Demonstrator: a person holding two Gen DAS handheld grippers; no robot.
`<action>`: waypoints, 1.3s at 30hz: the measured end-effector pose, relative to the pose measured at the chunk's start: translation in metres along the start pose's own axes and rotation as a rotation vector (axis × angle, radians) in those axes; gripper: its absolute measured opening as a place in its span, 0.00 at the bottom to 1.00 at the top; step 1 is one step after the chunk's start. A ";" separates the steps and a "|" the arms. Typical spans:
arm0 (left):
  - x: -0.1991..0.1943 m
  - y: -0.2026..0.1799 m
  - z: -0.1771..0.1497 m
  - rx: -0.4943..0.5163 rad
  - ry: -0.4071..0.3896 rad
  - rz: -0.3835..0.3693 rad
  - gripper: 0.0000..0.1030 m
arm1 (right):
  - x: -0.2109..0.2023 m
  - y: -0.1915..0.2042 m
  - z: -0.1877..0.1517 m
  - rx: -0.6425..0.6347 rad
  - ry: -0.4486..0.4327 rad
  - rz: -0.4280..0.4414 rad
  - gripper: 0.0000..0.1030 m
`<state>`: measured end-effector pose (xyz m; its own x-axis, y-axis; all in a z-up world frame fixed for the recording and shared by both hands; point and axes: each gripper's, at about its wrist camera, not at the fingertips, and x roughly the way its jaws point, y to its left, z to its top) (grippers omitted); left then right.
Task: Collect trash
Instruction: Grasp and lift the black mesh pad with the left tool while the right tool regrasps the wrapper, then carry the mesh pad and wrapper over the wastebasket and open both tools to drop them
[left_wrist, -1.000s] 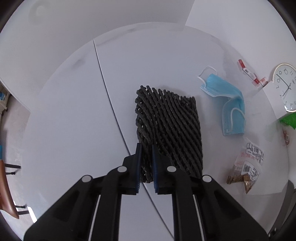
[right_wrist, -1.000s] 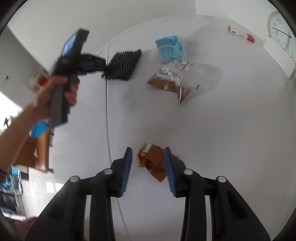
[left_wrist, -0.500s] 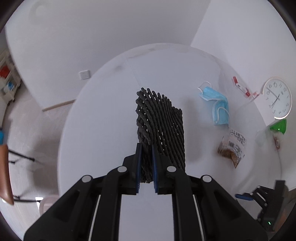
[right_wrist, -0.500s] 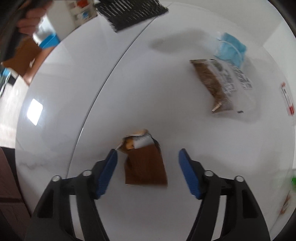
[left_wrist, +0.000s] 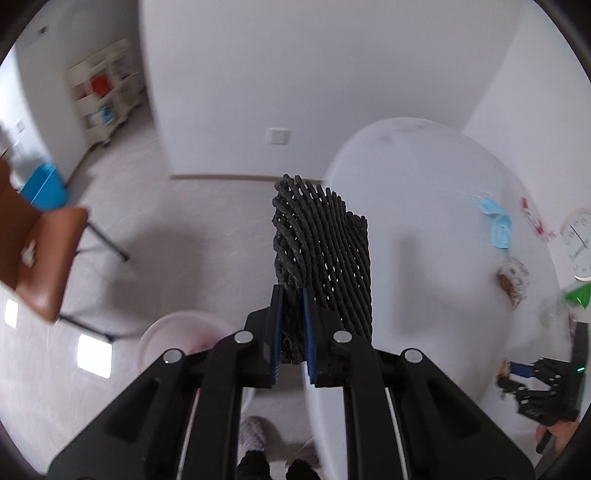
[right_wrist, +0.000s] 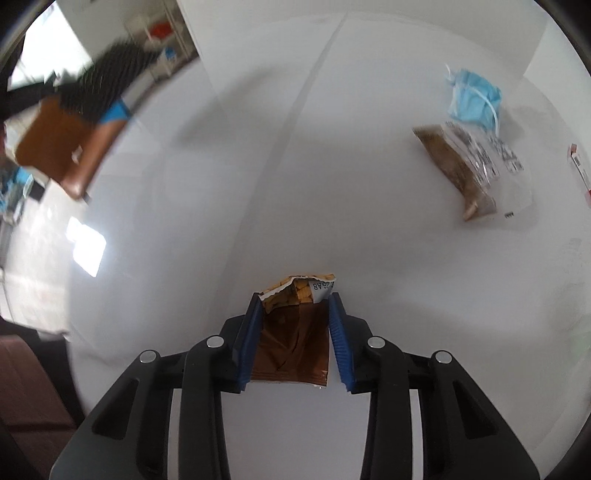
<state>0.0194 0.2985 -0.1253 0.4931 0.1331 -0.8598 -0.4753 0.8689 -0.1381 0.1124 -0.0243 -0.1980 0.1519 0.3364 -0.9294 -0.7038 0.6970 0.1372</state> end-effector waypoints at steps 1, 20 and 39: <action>-0.001 0.014 -0.010 -0.018 0.012 0.022 0.10 | -0.004 0.009 0.002 0.008 -0.019 0.014 0.35; 0.133 0.186 -0.138 -0.186 0.434 0.219 0.50 | -0.016 0.195 0.062 -0.100 -0.087 0.231 0.35; -0.029 0.184 -0.108 -0.245 0.122 0.315 0.92 | 0.079 0.315 0.104 -0.288 0.069 0.303 0.37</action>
<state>-0.1611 0.4032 -0.1789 0.2128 0.3039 -0.9286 -0.7555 0.6538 0.0409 -0.0252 0.2875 -0.1922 -0.1311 0.4489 -0.8839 -0.8763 0.3645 0.3151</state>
